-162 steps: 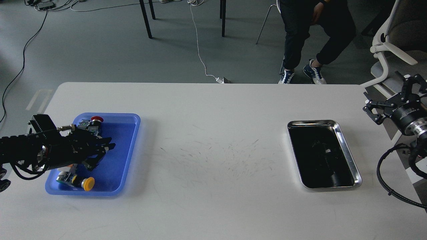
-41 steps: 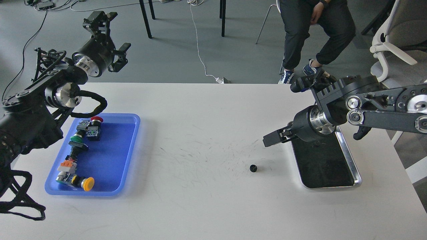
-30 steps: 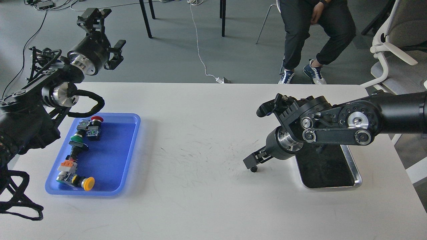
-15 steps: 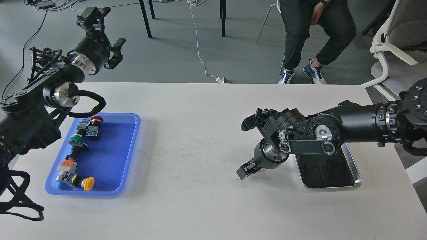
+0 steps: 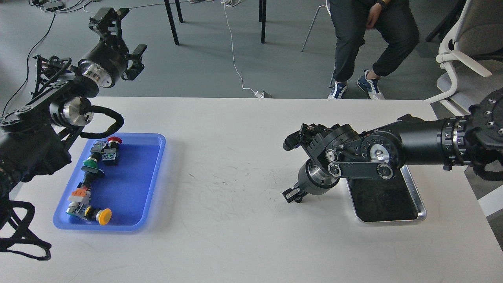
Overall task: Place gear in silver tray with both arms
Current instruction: 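Reach the right gripper down and grasp the second black gear, then place the gear into the silver tray and open the right gripper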
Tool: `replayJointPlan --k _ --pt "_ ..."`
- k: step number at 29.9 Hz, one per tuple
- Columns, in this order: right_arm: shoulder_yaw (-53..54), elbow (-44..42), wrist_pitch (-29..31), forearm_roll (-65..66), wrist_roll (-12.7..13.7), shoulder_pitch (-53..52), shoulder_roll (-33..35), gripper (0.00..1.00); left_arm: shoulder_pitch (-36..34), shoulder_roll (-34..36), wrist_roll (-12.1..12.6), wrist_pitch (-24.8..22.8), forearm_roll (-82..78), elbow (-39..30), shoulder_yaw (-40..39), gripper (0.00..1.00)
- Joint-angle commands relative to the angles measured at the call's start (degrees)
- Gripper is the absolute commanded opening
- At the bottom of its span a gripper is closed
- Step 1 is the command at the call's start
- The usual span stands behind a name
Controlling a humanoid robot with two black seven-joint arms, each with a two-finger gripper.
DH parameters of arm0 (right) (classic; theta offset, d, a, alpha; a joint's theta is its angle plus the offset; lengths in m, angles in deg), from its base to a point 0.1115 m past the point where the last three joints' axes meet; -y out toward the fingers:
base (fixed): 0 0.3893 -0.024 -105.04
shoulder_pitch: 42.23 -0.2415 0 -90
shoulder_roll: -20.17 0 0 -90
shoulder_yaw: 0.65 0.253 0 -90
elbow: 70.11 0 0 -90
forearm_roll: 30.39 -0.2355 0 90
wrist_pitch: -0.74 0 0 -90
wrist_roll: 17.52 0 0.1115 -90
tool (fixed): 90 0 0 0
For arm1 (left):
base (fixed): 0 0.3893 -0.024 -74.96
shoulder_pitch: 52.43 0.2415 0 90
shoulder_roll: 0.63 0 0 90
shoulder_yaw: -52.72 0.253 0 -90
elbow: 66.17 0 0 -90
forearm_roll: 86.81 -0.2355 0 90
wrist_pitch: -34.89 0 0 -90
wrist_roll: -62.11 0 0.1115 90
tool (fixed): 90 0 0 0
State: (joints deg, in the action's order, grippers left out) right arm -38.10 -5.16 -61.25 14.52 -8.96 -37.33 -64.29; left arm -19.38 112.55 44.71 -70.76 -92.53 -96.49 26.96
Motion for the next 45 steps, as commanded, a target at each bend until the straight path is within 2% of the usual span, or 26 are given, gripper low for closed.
replayJointPlan --k 1,4,7,13,18,22,28,33,42,45 --pt "0.4 0.3 0.0 -0.2 -0.1 -0.1 0.4 0.02 -0.1 0.0 0.0 0.0 0.0 0.0 0.0 0.98" --pt "1.2 0.8 0.0 -0.6 -0.1 -1.9 1.8 0.02 -0.1 0.1 0.0 0.0 0.0 0.0 0.0 0.98" --pt "4.7 2.7 0.0 -1.8 -0.2 -5.7 6.9 0.02 0.0 0.8 0.0 0.0 0.0 0.0 0.0 0.98" --pt "10.9 11.1 0.0 -3.3 -0.4 -11.6 24.9 0.02 0.0 0.8 0.0 0.0 0.0 0.0 0.0 0.98" --pt "10.2 17.7 0.0 -1.8 -0.4 -9.7 38.6 0.02 0.0 0.6 0.0 0.0 0.0 0.0 0.2 0.98" --pt "10.6 19.3 0.0 4.8 -0.4 -2.9 44.6 0.02 -0.1 0.3 0.0 0.0 -0.1 0.0 0.4 0.98" --pt "11.2 17.7 0.0 11.3 -0.4 6.2 45.4 0.02 -0.4 -0.2 0.1 0.0 -0.1 0.0 0.4 0.98" --pt "11.3 12.3 0.0 11.6 -0.4 10.6 40.4 0.02 -0.4 -0.3 0.1 0.7 -0.1 0.0 0.4 0.98" --pt "11.3 8.9 0.0 11.7 -0.4 12.6 38.1 0.04 -0.4 -0.3 0.2 0.7 -0.1 -0.1 0.4 0.98" --pt "11.9 8.5 -0.2 11.7 -0.4 12.6 38.1 0.12 -0.4 -0.3 0.2 0.7 -0.1 -0.1 0.4 0.98"
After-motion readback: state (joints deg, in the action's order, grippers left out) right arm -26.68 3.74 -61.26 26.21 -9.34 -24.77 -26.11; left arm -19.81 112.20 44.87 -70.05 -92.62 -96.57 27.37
